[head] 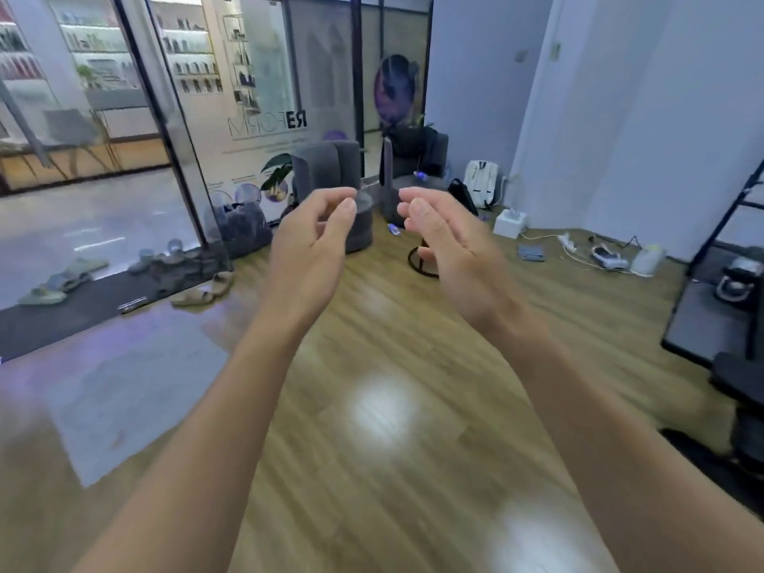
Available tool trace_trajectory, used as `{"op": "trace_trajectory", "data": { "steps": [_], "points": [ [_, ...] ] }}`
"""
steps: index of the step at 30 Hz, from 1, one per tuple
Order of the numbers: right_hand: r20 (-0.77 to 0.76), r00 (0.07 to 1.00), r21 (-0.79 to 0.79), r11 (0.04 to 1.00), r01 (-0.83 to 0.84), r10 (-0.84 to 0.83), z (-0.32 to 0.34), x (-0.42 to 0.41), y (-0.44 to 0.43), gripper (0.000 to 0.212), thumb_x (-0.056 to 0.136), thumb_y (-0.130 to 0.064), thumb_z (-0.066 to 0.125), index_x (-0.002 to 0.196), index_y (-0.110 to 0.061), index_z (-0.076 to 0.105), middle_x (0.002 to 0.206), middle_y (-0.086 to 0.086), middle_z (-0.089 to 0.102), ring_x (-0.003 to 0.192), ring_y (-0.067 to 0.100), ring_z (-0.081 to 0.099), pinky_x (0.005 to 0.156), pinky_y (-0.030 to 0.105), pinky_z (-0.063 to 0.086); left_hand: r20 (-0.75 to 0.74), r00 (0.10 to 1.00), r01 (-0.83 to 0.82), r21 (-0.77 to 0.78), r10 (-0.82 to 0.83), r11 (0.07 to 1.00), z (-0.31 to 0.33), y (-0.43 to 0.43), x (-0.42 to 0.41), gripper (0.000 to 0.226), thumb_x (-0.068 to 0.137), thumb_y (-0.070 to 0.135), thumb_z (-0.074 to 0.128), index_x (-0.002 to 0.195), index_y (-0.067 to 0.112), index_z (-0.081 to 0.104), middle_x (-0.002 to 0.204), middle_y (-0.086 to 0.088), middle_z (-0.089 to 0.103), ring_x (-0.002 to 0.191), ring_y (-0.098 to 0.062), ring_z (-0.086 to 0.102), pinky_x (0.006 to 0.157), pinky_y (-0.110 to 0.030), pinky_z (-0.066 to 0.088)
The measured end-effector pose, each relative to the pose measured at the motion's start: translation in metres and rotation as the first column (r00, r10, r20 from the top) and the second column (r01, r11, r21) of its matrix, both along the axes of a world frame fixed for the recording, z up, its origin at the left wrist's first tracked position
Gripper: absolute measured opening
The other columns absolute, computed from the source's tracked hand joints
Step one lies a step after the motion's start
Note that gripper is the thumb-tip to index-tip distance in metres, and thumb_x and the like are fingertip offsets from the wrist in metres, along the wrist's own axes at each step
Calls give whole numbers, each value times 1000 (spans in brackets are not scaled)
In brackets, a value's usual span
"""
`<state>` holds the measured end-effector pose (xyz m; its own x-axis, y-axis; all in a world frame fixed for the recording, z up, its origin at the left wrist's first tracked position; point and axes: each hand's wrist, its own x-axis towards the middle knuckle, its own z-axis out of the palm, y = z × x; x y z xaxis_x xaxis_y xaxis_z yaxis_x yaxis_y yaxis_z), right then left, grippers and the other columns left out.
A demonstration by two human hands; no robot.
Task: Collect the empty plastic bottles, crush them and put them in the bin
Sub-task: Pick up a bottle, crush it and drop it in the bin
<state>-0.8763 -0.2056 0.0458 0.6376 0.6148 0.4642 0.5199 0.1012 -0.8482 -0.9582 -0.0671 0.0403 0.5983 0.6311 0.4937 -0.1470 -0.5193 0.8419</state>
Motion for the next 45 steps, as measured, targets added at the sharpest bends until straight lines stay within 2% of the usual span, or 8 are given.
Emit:
{"op": "trace_trajectory", "data": {
  "steps": [4,8,15,23,29,35,40,45],
  "points": [
    [-9,998,0,998,55,-55,-6,87,35,43,94,-48,41,129,-30,59,119,-21,64,116,-5,58,101,31,47,-10,1000,18,1,-18,1000,-8,38,92,27,98,30,48,118,25,65,96,20,64,82,11,57,90,-35,53],
    [-17,998,-9,998,55,-55,-15,181,75,44,98,-46,41,134,-27,56,129,-15,62,122,-1,55,107,38,45,-27,1000,-4,-5,3,1000,-15,80,183,28,98,32,47,118,27,65,103,19,65,97,-3,60,95,-42,51],
    [-21,1000,-45,999,-19,18,-11,333,166,43,99,-45,40,135,-27,55,126,-17,62,120,-4,55,106,36,45,-59,992,-113,-33,111,993,-9,172,314,27,99,31,47,120,25,65,112,14,67,102,-5,60,97,-39,50],
    [-30,994,-80,991,-111,109,-43,465,326,40,97,-43,43,132,-28,57,117,-23,64,110,-12,57,101,30,48,-74,979,-194,-73,188,978,-37,331,436,30,99,31,48,123,25,64,106,21,63,96,6,58,92,-29,50],
    [-31,994,-163,981,-108,105,-43,552,448,37,102,-38,46,136,-26,54,125,-18,63,112,-14,55,105,34,47,-58,984,-174,-101,169,979,-40,455,531,28,99,30,49,122,24,64,110,18,64,96,9,57,86,-17,44],
    [-49,995,-190,978,-90,82,-56,651,557,38,101,-40,46,136,-27,54,132,-13,61,117,-8,54,105,35,47,-52,978,-206,-136,201,969,-50,565,634,25,97,26,50,115,22,67,96,15,67,79,-2,56,87,-34,50],
    [-81,990,-182,975,-126,113,-76,740,658,38,99,-43,50,134,-29,56,129,-14,63,116,-8,55,105,34,46,-112,959,-273,-130,259,953,-69,653,714,24,97,26,52,114,22,68,104,11,69,89,-5,59,92,-37,52],
    [-124,978,-197,962,-188,166,-86,830,770,35,99,-42,51,130,-30,58,124,-17,64,112,-13,55,105,32,46,-206,945,-283,-113,256,953,-83,743,794,23,98,26,52,115,25,67,106,14,68,94,1,60,87,-21,47]
  ]
}}
